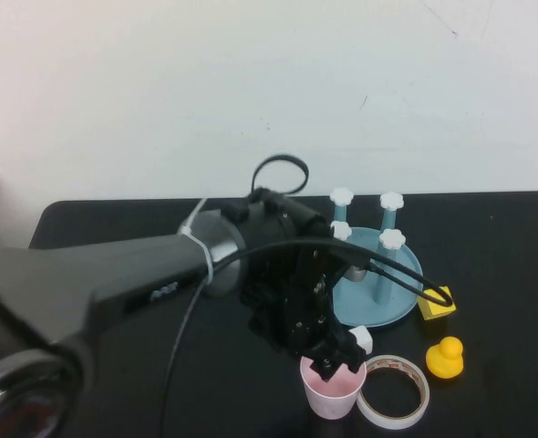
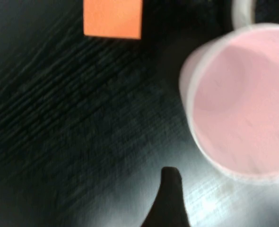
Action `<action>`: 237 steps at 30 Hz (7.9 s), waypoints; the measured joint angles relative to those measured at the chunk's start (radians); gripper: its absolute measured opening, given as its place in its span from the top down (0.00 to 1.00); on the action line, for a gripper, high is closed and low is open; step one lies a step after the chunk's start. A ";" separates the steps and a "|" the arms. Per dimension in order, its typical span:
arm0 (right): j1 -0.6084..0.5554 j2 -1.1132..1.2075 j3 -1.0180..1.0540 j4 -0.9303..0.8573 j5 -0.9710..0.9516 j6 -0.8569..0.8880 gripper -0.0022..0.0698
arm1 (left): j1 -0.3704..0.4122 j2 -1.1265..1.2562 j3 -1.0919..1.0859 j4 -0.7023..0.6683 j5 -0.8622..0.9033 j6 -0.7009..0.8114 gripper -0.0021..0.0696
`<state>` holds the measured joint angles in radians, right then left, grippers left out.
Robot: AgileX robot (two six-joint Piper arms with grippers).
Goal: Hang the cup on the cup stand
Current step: Pick up the cup from the table, then adjust the cup with two arms, then place the cup on the cup holder
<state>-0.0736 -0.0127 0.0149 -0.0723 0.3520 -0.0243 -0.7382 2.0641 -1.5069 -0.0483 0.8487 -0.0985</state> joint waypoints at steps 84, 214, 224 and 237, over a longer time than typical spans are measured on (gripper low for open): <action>0.000 0.000 0.012 0.963 -0.113 0.085 0.97 | 0.044 -0.685 0.817 0.088 -1.770 0.306 0.96; 0.436 1.496 -1.007 1.776 0.122 -0.756 0.17 | 0.044 -0.560 0.817 0.048 -1.810 0.313 0.45; 0.438 1.496 -1.146 1.781 0.054 -1.185 0.17 | 0.044 -0.696 0.852 0.119 -1.663 0.250 0.39; 0.438 1.625 -1.171 1.781 -0.009 -1.702 0.17 | 0.097 -1.070 0.932 -0.095 -1.042 0.344 0.96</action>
<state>0.3647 1.6127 -1.1564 1.7090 0.3428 -1.7262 -0.6408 0.9944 -0.5752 -0.1437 -0.1929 0.2455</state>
